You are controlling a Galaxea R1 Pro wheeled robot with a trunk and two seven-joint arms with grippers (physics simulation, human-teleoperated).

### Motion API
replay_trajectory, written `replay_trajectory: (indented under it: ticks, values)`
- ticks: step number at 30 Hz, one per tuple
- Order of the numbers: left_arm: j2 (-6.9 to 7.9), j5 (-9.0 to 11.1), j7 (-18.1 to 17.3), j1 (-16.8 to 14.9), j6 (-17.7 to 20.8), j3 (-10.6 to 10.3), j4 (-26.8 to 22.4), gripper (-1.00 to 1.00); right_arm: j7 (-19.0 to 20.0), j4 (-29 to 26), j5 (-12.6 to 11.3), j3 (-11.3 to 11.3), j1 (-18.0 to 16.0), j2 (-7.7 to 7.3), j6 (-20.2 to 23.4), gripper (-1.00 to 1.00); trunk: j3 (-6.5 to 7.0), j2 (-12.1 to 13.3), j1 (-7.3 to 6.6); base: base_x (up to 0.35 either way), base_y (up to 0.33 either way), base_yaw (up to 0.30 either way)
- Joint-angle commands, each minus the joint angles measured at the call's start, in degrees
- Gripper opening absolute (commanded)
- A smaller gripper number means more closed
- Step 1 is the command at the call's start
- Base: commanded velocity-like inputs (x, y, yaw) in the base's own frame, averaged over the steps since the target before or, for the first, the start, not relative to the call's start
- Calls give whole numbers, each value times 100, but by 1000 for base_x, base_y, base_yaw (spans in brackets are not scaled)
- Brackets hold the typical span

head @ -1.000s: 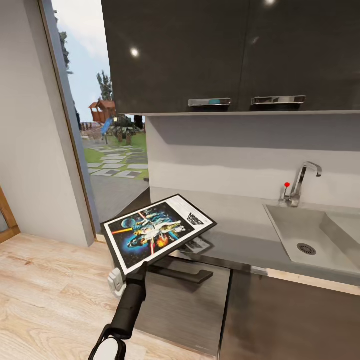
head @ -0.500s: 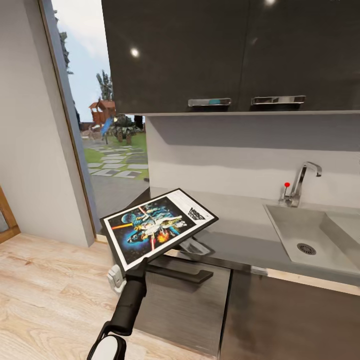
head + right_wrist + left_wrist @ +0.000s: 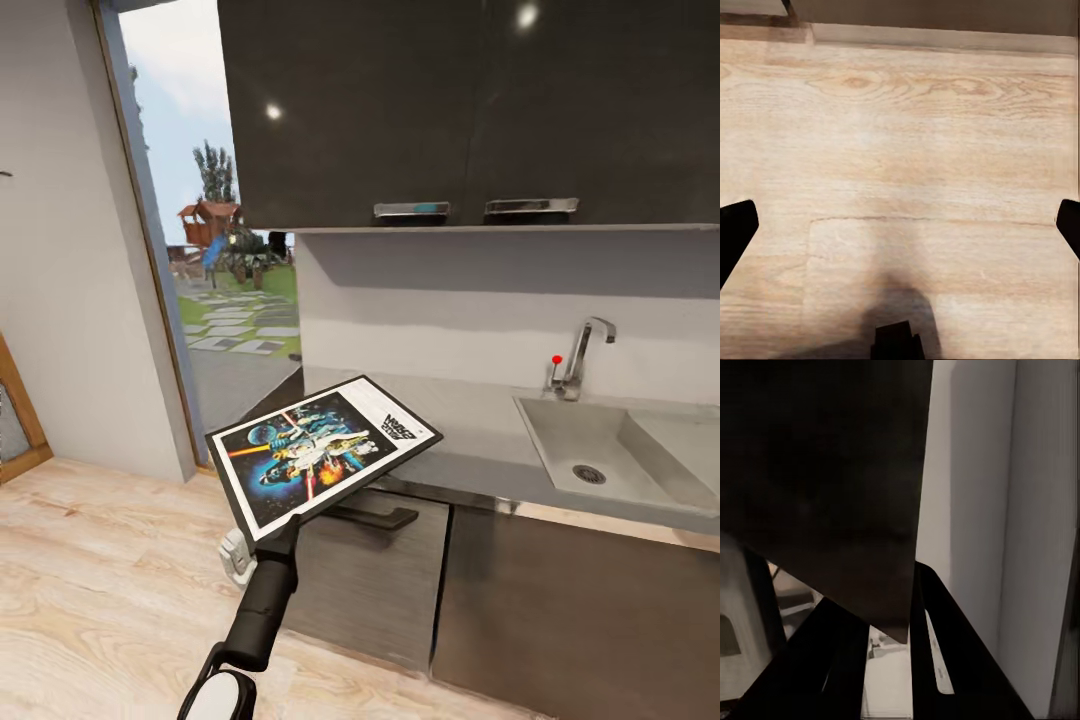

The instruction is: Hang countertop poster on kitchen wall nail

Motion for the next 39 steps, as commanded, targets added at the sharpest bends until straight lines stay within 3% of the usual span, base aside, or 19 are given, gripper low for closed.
replay_trajectory:
  ticks: [1,39]
  values:
    - [0,51,-25,-2,-17,-6,1,-100,-5,3,-15,-3,-3,0,-20,100,-5,-3,-3,-335,0,0]
    - [0,53,-33,4,-8,9,3,-100,-17,-9,-15,-4,-3,0,-29,100,-5,-3,-3,-339,0,0]
